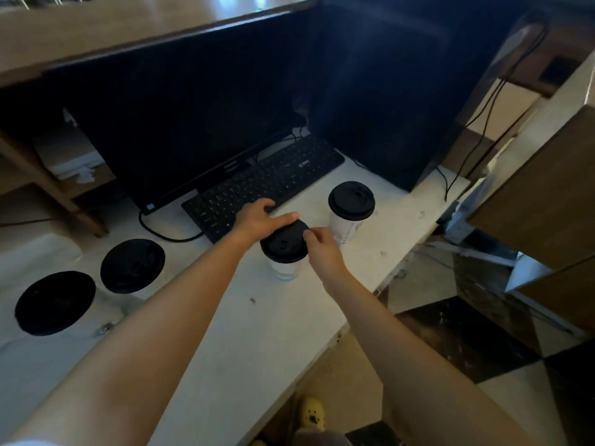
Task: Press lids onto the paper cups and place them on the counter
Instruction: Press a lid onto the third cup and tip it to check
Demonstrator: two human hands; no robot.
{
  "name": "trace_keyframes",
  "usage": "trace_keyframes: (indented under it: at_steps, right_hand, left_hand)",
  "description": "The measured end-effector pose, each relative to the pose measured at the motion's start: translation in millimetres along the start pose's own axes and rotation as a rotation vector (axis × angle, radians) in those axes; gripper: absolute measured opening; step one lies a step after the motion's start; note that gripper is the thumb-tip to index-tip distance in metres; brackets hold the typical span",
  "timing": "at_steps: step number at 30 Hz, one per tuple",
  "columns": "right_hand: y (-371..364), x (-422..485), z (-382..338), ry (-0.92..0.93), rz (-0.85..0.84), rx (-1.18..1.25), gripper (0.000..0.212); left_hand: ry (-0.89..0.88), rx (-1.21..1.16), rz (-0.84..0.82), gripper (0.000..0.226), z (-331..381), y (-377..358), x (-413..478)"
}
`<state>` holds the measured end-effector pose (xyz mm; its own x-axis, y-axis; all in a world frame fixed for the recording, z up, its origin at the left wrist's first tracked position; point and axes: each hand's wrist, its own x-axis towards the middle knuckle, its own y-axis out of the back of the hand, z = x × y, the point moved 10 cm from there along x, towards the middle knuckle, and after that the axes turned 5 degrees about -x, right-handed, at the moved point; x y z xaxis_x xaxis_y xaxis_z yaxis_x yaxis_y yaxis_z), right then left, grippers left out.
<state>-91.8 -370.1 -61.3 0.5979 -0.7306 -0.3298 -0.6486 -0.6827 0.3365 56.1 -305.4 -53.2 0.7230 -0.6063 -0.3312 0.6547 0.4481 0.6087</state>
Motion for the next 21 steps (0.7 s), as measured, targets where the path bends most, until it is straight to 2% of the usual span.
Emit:
trace_keyframes:
  at_steps: [2,4,6,8,9,11,14,21]
  right_hand:
    - [0,-7,-1,0.078,0.055,-0.053,0.015]
    - [0,-9,1,0.092,0.086,-0.060,0.017]
    - [3,-5,3,0.061,0.078,-0.079,0.024]
    - [5,0,-3,0.047,0.024,-0.070,0.012]
    - [4,3,-8,0.055,-0.008,-0.067,0.019]
    - [-1,7,-15,0.059,-0.072,-0.047,0.033]
    - [-11,14,-18,0.083,-0.117,-0.045,0.034]
    - [-17,25,-10,0.169,-0.065,0.047,0.020]
  left_hand:
    - [-0.038,0.083,-0.067,0.084,12,-5,1]
    - [-0.071,0.041,-0.113,0.078,23,-14,0]
    - [-0.103,-0.016,-0.055,0.060,29,-14,-2]
    - [-0.111,-0.032,0.044,0.046,28,-10,-8]
    - [-0.112,-0.021,0.085,0.042,26,-9,-11]
    - [-0.105,-0.009,0.142,0.040,17,-11,-19]
    - [-0.127,-0.063,0.211,0.041,13,-15,-31]
    - [-0.169,-0.061,0.284,0.039,10,-17,-31]
